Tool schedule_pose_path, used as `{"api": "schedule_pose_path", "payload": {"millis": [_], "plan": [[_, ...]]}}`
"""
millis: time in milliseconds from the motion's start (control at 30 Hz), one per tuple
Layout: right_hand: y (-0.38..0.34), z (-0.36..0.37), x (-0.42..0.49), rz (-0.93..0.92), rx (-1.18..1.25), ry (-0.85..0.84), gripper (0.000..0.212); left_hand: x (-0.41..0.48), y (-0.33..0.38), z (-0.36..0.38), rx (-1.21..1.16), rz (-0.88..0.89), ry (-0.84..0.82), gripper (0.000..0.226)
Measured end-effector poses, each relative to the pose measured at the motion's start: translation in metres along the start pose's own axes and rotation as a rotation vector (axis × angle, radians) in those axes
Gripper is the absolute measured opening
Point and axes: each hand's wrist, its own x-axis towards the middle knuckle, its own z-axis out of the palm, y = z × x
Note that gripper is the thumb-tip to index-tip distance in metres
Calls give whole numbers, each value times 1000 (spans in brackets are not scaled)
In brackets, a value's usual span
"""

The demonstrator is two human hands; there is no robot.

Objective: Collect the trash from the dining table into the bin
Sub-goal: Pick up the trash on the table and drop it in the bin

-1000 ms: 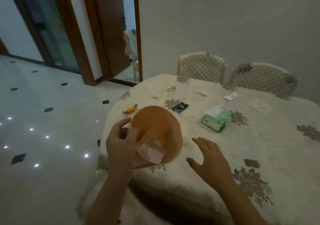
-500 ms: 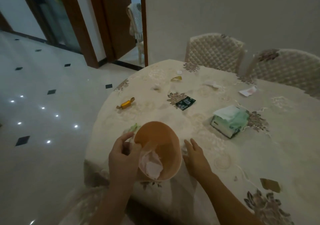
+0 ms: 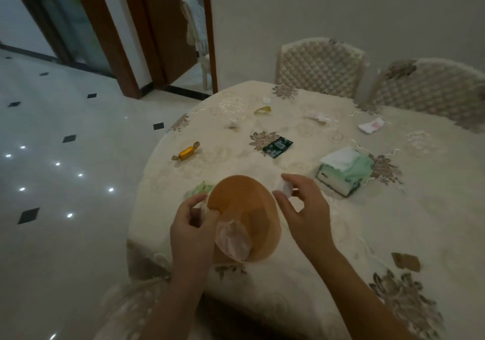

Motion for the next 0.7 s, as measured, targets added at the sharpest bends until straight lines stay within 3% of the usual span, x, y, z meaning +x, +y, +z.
{"api": "schedule_pose_path", "payload": {"millis": [100, 167, 233, 367, 467, 600, 700], "plan": [[-30, -6, -6, -145, -78, -314, 32, -4, 4, 8, -54, -12, -79, 24], [-31, -5, -15, -135, -193, -476, 40, -8, 7, 16, -73, 0, -141, 22], [-25, -14, -23, -103, -204, -436, 46, -11, 9, 27, -65, 14, -177, 22], [-1, -58, -27, -38, -188, -35, 24, -16, 8, 48, -69, 16, -215, 20], [44, -97, -33, 148, -337, 122, 25, -19, 6, 63, -83, 8, -245, 21], [119, -134, -60, 694, -499, -92, 51, -26, 4, 83, -91, 26, -259, 19], [151, -141, -81, 872, -531, -184, 59, -28, 0, 93, -73, 8, -252, 21]]}}
